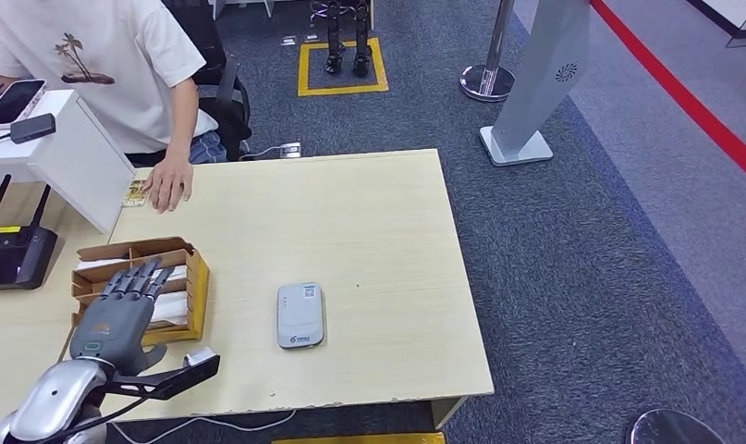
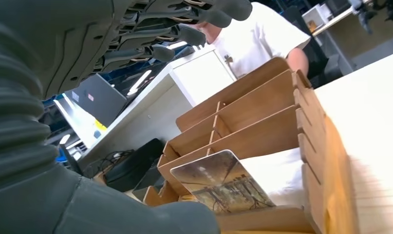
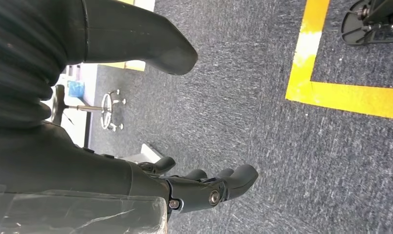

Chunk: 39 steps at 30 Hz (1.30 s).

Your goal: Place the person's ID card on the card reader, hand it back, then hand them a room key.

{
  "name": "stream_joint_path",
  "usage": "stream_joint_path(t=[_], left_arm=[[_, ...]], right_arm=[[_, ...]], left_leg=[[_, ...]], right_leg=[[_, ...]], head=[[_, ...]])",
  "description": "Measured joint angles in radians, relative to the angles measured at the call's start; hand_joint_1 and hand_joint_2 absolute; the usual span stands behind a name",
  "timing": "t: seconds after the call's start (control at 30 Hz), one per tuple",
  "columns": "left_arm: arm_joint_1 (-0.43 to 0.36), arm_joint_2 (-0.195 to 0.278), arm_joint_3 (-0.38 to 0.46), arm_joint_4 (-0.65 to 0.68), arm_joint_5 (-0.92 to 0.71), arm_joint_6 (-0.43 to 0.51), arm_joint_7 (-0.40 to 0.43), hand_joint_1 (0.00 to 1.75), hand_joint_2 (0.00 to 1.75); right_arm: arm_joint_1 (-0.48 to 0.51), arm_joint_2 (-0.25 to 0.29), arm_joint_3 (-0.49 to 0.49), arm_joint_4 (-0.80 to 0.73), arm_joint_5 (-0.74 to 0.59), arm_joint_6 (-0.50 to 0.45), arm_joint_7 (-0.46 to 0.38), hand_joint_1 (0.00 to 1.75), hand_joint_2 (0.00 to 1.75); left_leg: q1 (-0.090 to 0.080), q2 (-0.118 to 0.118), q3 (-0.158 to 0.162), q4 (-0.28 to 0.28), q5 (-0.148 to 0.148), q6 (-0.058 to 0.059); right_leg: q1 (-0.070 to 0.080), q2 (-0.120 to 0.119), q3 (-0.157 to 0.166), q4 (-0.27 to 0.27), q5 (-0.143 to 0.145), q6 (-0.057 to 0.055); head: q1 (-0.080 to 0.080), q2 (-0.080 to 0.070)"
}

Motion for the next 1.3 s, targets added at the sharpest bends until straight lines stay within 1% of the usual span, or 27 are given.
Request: stream_joint_path(t=[0.1,0.2,0.37,0.73,0.83,1.0,1.3], left_arm=[[0.002,0.01,0.0,0.009,0.014,-0.002,0.003,0.0,1.75],[0.041,0.026,0.003,-0.004,0.025,-0.002,0.017,0.0,1.75],[0.089,0.034,0.019,-0.025,0.028,-0.002,0.024,0.0,1.75],[0.109,0.034,0.031,-0.035,0.015,0.003,0.036,0.0,1.75],[0.122,0.024,0.047,-0.043,-0.001,0.009,0.045,0.0,1.75],[0.142,-0.009,0.086,-0.053,-0.019,0.014,0.045,0.0,1.75],[0.111,-0.047,0.133,-0.045,-0.055,0.022,0.036,0.0,1.75]], right_arm=[[0.0,-0.002,0.001,0.0,-0.002,-0.001,-0.002,0.0,1.75],[0.002,-0.002,0.001,0.001,-0.003,0.0,0.003,0.0,1.75],[0.002,-0.002,0.001,0.003,-0.005,-0.001,0.005,0.0,1.75],[0.002,-0.002,0.001,0.006,-0.005,-0.001,0.005,0.0,1.75],[0.003,-0.003,0.001,0.006,-0.005,-0.003,0.004,0.0,1.75],[0.002,-0.004,0.001,0.006,-0.002,-0.009,0.0,0.0,1.75],[0.001,-0.006,0.005,0.006,0.006,-0.003,0.001,0.0,1.75]], left_leg=[[0.0,0.001,0.0,0.0,0.0,0.0],[0.0,0.0,0.0,0.0,0.0,0.0],[0.0,-0.001,-0.001,0.0,-0.001,0.0],[0.0,-0.001,0.0,0.0,0.0,0.0],[0.0,-0.001,0.0,0.0,0.0,0.0],[0.0,-0.001,0.0,0.0,-0.001,0.0],[0.0,-0.001,0.0,0.0,0.0,0.0]], right_leg=[[0.0,0.0,0.0,0.0,0.0,0.0],[0.0,0.001,0.0,0.0,0.0,0.0],[0.0,0.0,0.0,0.0,-0.001,0.0],[0.0,0.0,0.0,0.0,-0.001,0.0],[0.0,0.0,0.0,0.0,-0.001,-0.001],[0.0,-0.001,0.0,0.0,-0.001,0.0],[0.0,-0.001,0.0,0.0,-0.001,-0.001]], head=[[0.0,0.0],[-0.001,0.0],[-0.001,0.0],[-0.001,0.0],[-0.001,0.0],[-0.001,0.0],[-0.001,0.0]])
